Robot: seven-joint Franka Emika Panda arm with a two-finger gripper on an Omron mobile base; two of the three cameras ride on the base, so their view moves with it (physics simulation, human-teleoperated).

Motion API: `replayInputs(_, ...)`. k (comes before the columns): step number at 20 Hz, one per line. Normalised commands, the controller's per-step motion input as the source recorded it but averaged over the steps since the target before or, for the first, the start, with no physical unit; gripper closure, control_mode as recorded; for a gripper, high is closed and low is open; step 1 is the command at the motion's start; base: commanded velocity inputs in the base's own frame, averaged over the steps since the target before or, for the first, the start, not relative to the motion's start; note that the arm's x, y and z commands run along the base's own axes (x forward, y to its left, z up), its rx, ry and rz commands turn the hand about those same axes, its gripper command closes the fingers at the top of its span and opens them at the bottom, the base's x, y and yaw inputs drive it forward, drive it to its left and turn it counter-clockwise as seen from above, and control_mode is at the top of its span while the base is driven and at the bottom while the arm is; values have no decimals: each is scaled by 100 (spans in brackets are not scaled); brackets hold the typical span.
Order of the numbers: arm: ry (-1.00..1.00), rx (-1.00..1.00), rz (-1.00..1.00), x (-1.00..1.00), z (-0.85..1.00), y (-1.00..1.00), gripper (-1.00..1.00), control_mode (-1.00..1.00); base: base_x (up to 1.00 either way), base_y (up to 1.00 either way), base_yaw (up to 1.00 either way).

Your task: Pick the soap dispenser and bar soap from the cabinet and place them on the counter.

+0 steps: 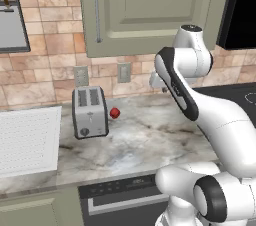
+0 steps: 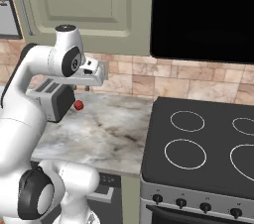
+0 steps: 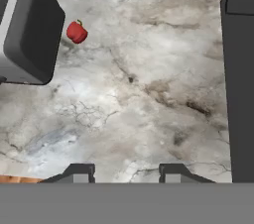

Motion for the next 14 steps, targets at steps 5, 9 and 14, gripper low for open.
replayInputs(5,-1,1,0,-1,-1,0,-100,-100,0,0,0)
replayInputs(9,-5,-1,0,-11,0,2,-100,-100,0,0,0)
replayInputs(14,-15,-7,1,-25,5,15,-100,-100,0,0,0)
